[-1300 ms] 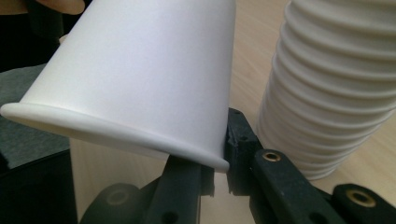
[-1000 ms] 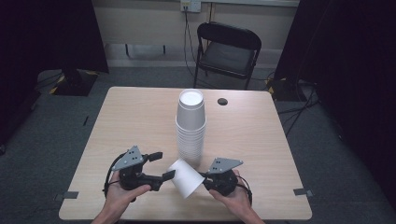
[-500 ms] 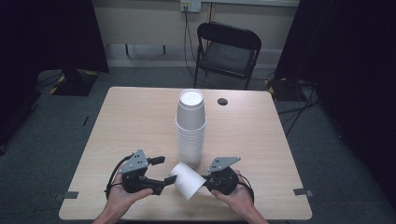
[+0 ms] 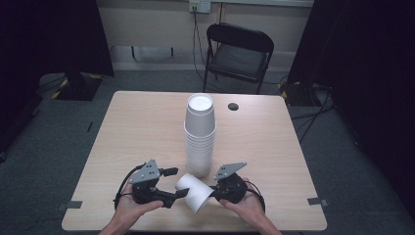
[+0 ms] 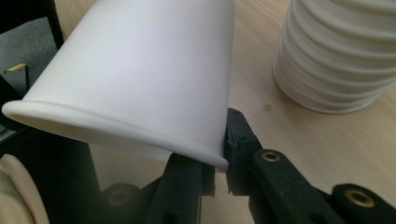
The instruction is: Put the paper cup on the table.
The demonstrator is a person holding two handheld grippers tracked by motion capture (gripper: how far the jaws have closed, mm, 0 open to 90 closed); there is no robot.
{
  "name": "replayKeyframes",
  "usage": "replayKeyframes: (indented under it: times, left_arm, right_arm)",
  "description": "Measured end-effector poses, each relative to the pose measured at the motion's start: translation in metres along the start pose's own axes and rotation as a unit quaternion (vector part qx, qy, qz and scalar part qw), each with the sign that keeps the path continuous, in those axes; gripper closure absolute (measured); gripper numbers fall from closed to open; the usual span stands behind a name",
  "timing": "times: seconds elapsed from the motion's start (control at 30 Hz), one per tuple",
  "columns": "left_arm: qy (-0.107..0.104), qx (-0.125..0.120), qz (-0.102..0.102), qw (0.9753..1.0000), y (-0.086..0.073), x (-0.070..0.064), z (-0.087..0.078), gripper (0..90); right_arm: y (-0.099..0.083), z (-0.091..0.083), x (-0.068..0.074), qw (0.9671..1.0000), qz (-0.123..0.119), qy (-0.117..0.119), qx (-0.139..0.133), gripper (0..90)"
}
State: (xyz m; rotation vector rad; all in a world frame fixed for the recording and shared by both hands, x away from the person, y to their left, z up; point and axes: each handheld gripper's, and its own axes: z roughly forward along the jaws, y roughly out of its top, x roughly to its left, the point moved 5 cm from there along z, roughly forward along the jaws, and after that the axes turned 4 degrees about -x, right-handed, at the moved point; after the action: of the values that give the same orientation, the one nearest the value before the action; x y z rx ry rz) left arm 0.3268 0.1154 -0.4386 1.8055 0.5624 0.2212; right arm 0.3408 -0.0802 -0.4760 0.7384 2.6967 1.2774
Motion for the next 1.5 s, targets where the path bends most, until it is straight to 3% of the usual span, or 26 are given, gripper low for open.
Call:
replayKeyframes:
  times: [0.1,0.33,0.43,0.77,1.2,1.43,1.5]
  left_arm:
    - [-0.014,0.001,0.01,0.9999,-0.001,-0.004,0.002,24.7]
    - [-0.048,0.021,0.035,0.998,-0.004,-0.016,0.011,21.5]
    - [-0.053,0.022,0.031,0.9979,-0.006,-0.017,0.014,19.1]
    - [-0.073,0.021,0.058,0.9955,-0.007,-0.018,0.011,15.9]
    - [-0.074,0.036,0.077,0.9936,-0.013,-0.018,0.014,14.9]
    - [-0.085,0.061,0.104,0.989,-0.022,-0.021,0.019,13.1]
    - [-0.082,0.056,0.105,0.9895,-0.022,-0.022,0.02,11.9]
  right_arm:
    - [0.001,0.001,0.003,1.0,-0.007,0.003,0.006,84.7]
    - [-0.002,0.005,0.004,0.9996,-0.005,0.014,0.024,84.7]
    - [-0.002,0.004,0.005,0.9995,-0.008,0.014,0.026,84.7]
    - [-0.001,0.0,0.006,0.9996,-0.011,0.016,0.02,84.9]
    - [0.005,-0.011,0.002,0.9996,0.004,0.026,-0.005,85.7]
    - [0.012,-0.021,-0.003,0.9993,0.015,0.024,-0.022,87.3]
    - [0.014,-0.023,-0.004,0.9992,0.019,0.025,-0.025,87.4]
